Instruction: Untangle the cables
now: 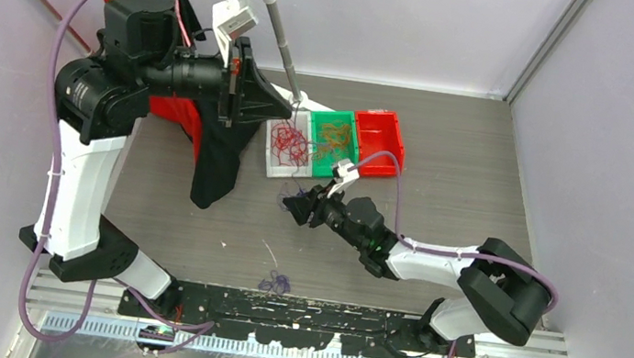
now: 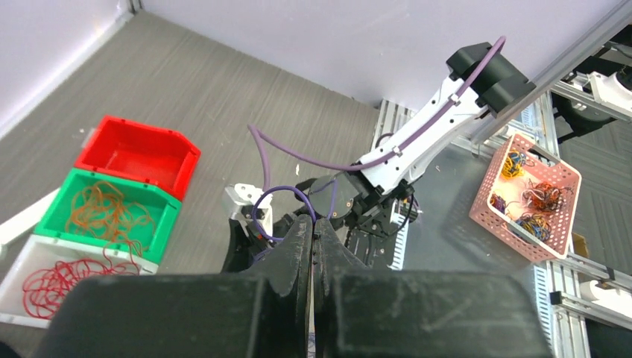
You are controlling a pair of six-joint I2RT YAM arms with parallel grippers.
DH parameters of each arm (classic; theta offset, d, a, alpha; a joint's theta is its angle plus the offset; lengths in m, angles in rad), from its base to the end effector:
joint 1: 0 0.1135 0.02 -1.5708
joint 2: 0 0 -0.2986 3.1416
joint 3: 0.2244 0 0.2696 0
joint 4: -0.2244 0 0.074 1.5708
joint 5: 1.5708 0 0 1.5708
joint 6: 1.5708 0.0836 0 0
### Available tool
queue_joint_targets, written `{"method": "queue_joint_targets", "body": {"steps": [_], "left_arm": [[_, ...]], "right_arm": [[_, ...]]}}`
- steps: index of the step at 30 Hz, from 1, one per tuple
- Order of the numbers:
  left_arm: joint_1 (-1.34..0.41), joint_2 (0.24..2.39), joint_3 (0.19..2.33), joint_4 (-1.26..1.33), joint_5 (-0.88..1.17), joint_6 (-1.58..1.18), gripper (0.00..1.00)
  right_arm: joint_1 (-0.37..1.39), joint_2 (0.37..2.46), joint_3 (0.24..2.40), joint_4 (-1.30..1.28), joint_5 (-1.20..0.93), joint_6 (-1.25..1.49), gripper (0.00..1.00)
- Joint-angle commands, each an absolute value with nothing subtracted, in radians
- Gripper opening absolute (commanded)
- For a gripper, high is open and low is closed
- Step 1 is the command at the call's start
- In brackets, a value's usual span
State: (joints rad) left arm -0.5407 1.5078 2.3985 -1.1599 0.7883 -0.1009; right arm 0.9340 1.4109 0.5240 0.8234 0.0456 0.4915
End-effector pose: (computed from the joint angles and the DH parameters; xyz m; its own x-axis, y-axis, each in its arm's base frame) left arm 0.1821 -0.1785 0.6182 -0.3224 0.1108 -0.9401 0.9212 0.2651 -0.2847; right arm 0.2066 0.2729 0.2325 -0.3996 0.2526 -0.8812 -0.6664 0.5800 0.4685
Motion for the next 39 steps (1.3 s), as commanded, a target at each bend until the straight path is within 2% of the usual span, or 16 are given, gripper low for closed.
{"method": "queue_joint_targets", "body": {"steps": [1, 9, 17, 21, 27, 30, 39], "left_arm": [[-0.537, 1.512, 2.466, -1.077, 0.776, -0.112, 0.0], [-0.537, 1.486, 2.491, -0.895, 0.642, -0.091, 0.0], [-0.537, 1.386, 2.354, -0.527, 0.305, 0.041, 0.0], [-0.537, 1.387, 2.364, -0.385, 0.19, 0.125, 0.0], [-0.537, 1.41, 2.427, -0.296, 0.134, 0.163, 0.0], [-0.537, 1.396, 2.4, -0.172, 0.076, 0.179, 0.0], [-0.537, 1.428, 2.482, 0.072, 0.021, 0.259, 0.0]], "right_arm": [[0.933, 1.411, 0.482, 0.917, 0.113, 0.585, 0.5], [0.952, 1.427, 0.446, 0.805, 0.164, 0.713, 0.5], [0.991, 1.375, 0.432, 0.658, 0.171, 0.765, 0.55], [1.01, 1.353, 0.411, 0.617, 0.188, 0.788, 0.56], [1.017, 1.303, 0.385, 0.541, 0.225, 0.831, 0.56], [1.018, 1.295, 0.383, 0.527, 0.226, 0.845, 0.56], [1.018, 1.344, 0.395, 0.448, 0.276, 0.948, 0.55]]}}
